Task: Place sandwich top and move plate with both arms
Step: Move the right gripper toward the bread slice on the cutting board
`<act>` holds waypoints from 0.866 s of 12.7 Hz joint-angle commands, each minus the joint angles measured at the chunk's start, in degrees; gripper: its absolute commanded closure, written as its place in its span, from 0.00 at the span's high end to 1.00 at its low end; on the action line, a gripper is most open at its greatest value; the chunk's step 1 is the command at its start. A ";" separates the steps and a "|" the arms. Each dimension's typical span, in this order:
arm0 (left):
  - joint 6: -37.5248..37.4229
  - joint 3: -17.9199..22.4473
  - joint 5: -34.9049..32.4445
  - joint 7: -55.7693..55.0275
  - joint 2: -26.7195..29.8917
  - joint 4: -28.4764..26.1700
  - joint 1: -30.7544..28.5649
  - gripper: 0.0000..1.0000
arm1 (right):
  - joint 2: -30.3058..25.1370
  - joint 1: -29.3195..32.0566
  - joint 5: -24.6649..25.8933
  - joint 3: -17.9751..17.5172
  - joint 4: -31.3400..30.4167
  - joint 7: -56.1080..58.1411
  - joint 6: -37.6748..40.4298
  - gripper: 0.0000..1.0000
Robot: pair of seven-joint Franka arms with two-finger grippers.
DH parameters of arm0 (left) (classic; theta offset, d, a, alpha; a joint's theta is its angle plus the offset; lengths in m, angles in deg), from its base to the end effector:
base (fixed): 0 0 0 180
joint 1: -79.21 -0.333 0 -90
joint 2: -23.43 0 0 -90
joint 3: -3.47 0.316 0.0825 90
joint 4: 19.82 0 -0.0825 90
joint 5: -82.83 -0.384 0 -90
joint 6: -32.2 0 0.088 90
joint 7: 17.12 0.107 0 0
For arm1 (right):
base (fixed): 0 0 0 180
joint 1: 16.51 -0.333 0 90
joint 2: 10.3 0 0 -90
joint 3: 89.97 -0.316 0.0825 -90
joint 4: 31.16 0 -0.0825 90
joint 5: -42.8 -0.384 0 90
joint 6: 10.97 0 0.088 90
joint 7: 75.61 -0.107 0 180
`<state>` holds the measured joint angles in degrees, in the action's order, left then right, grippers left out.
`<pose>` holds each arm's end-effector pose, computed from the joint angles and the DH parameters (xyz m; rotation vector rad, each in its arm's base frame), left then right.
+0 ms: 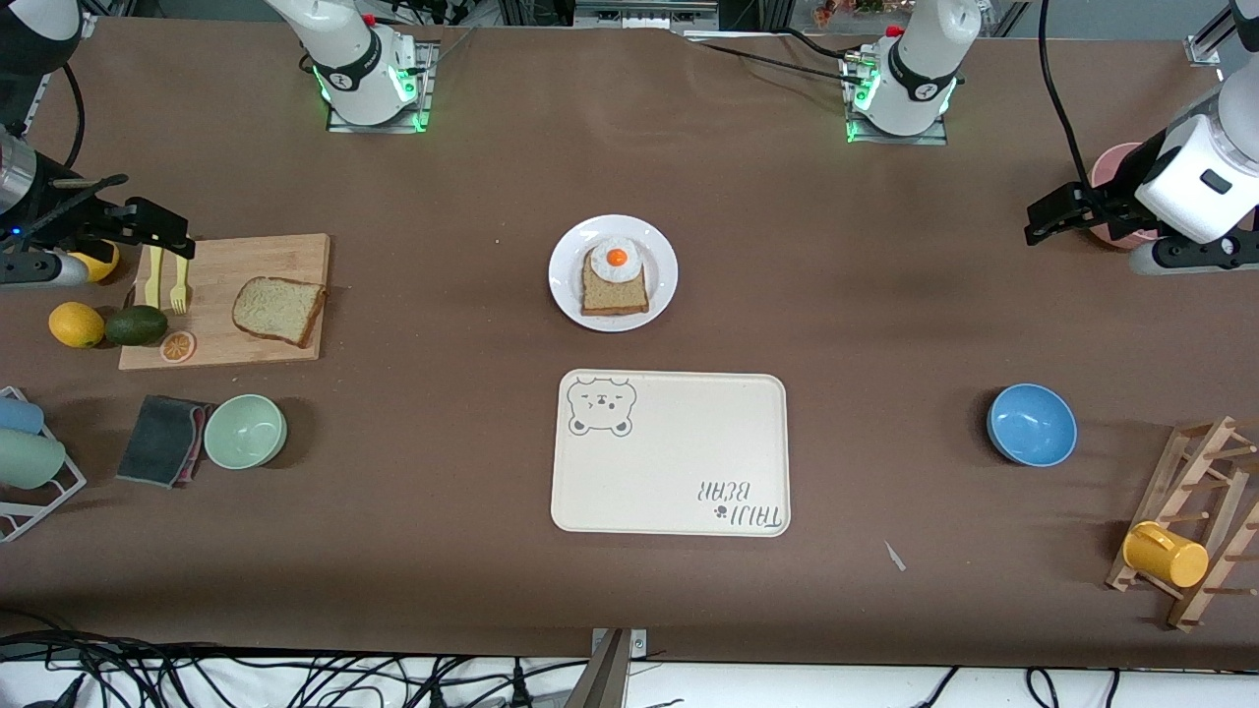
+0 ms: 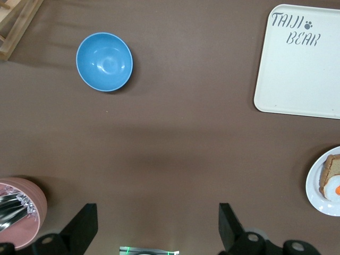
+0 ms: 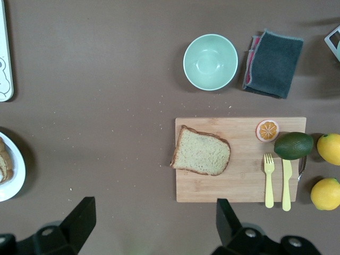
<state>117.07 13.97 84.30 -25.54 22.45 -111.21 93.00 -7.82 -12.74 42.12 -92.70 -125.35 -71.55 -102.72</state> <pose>0.5471 -0.0352 0.5967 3.1225 0.1392 -0.2069 0.5655 -0.0095 0.5684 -3.1200 -0.0810 0.1329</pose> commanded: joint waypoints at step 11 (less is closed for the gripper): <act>-1.56 -0.31 1.52 -0.11 -0.34 1.47 0.27 1.00 | 1.12 0.98 0.15 -0.87 1.90 -0.99 0.87 1.00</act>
<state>116.74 13.65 84.30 -25.54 22.45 -111.21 93.24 -7.51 -12.68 42.12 -92.74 -125.15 -71.59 -102.74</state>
